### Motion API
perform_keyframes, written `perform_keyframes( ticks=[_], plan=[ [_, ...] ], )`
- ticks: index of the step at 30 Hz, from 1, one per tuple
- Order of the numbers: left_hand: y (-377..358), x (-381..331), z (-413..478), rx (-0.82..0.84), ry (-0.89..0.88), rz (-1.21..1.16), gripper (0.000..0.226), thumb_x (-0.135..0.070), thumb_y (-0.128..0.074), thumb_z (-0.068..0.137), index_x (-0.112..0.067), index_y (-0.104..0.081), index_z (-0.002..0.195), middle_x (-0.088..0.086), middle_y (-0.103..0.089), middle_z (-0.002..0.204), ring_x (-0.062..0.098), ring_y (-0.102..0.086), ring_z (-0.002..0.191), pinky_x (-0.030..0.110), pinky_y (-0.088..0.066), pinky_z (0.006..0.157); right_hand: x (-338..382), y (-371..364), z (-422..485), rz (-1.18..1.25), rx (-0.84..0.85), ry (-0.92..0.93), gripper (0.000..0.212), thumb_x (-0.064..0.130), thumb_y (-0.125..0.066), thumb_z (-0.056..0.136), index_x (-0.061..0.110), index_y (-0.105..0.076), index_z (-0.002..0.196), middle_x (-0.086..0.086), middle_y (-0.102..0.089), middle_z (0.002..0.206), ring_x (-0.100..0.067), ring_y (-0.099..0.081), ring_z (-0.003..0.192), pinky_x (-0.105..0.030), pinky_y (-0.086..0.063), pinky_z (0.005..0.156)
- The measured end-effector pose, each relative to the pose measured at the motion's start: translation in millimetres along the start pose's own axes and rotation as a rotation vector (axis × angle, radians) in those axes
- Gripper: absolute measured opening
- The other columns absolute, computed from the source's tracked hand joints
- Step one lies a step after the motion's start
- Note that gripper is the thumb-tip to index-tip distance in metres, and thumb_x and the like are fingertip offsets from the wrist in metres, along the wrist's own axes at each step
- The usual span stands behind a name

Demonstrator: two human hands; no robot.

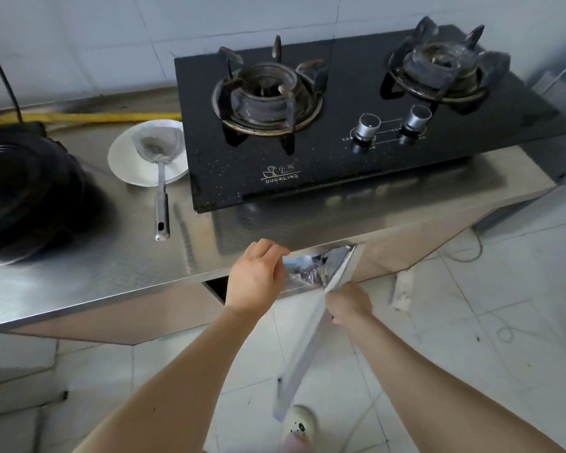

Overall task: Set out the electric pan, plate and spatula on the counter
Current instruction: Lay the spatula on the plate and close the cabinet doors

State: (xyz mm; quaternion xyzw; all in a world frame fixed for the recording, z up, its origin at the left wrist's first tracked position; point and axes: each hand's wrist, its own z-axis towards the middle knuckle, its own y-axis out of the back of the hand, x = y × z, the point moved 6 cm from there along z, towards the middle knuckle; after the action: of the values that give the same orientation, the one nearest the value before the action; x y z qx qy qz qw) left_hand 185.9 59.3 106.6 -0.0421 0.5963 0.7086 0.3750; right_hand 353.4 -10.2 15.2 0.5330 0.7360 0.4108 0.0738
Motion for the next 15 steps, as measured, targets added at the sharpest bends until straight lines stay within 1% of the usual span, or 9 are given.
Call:
perform_keyframes(
  ticks=[3,5,8,10,11,12,13,14,15],
  plan=[
    [18.7,15.5,-5.1,-0.024,-0.005,0.038,0.017,0.001,-0.06,0.082,-0.008,-0.071,0.091,0.007,-0.066,0.086,0.028,-0.062,0.077,0.031,-0.051,0.053,38.3,-43.1,-12.7,0.117,0.102,0.015,0.037,0.017,-0.053,0.088,0.0,-0.057,0.121,-0.017,-0.063,0.124,-0.032,-0.06,0.114,-0.028,-0.044,0.079],
    [33.3,30.9,-10.4,-0.044,-0.001,0.074,0.016,0.0,-0.06,0.082,-0.007,-0.07,0.093,0.008,-0.065,0.086,0.029,-0.06,0.076,0.031,-0.049,0.053,60.9,-76.5,-22.8,0.283,0.199,-0.053,0.038,0.018,-0.051,0.089,0.001,-0.054,0.123,-0.016,-0.062,0.122,-0.031,-0.06,0.115,-0.031,-0.046,0.084],
    [53.7,58.6,-20.6,-0.084,0.033,0.121,0.017,0.001,-0.061,0.081,-0.006,-0.07,0.095,0.009,-0.066,0.09,0.03,-0.06,0.078,0.033,-0.051,0.058,69.2,-105.8,-30.9,0.504,0.257,-0.194,0.031,0.011,-0.048,0.09,-0.002,-0.054,0.118,-0.014,-0.056,0.105,-0.031,-0.061,0.108,-0.033,-0.049,0.088],
    [64.0,78.1,-30.1,-0.106,0.06,0.151,0.018,0.002,-0.062,0.081,-0.006,-0.069,0.096,0.009,-0.066,0.093,0.029,-0.06,0.079,0.033,-0.052,0.062,69.9,-112.0,-30.6,0.548,0.289,-0.201,0.018,0.004,-0.045,0.091,-0.003,-0.054,0.104,-0.011,-0.053,0.093,-0.026,-0.057,0.09,-0.029,-0.051,0.085],
    [68.1,87.8,-36.0,-0.114,0.083,0.164,0.018,0.002,-0.062,0.081,-0.005,-0.069,0.096,0.009,-0.066,0.094,0.029,-0.06,0.079,0.033,-0.051,0.064,73.3,-112.4,-29.9,0.571,0.307,-0.183,0.016,0.001,-0.043,0.092,-0.003,-0.054,0.101,-0.008,-0.05,0.083,-0.023,-0.053,0.084,-0.027,-0.052,0.085],
    [71.7,96.8,-42.5,-0.123,0.108,0.174,0.019,0.002,-0.062,0.081,-0.005,-0.069,0.097,0.009,-0.066,0.095,0.03,-0.06,0.08,0.033,-0.051,0.066,78.0,-112.8,-26.8,0.622,0.32,-0.154,0.02,-0.002,-0.042,0.092,-0.004,-0.055,0.107,-0.005,-0.046,0.076,-0.022,-0.051,0.085,-0.031,-0.052,0.091],
    [73.8,103.6,-47.9,-0.124,0.129,0.179,0.02,0.002,-0.061,0.08,-0.005,-0.069,0.097,0.01,-0.065,0.097,0.031,-0.059,0.081,0.034,-0.051,0.068,83.4,-112.8,-22.3,0.677,0.323,-0.117,0.028,-0.004,-0.042,0.092,-0.008,-0.053,0.117,-0.004,-0.045,0.075,-0.024,-0.049,0.089,-0.038,-0.05,0.098],
    [76.8,110.8,-53.4,-0.125,0.148,0.185,0.022,0.003,-0.061,0.08,-0.005,-0.068,0.099,0.01,-0.065,0.099,0.032,-0.058,0.082,0.036,-0.051,0.07,90.7,-115.0,-18.9,0.712,0.322,-0.09,0.035,-0.007,-0.041,0.091,-0.009,-0.05,0.124,-0.005,-0.047,0.077,-0.024,-0.048,0.091,-0.043,-0.047,0.103],
    [77.8,114.5,-56.6,-0.118,0.161,0.188,0.023,0.003,-0.06,0.079,-0.005,-0.067,0.1,0.011,-0.064,0.101,0.032,-0.058,0.083,0.037,-0.05,0.072,95.5,-113.8,-16.9,0.739,0.305,-0.074,0.038,-0.01,-0.039,0.09,-0.007,-0.049,0.127,-0.006,-0.051,0.084,-0.023,-0.048,0.092,-0.044,-0.044,0.105]
  ],
)
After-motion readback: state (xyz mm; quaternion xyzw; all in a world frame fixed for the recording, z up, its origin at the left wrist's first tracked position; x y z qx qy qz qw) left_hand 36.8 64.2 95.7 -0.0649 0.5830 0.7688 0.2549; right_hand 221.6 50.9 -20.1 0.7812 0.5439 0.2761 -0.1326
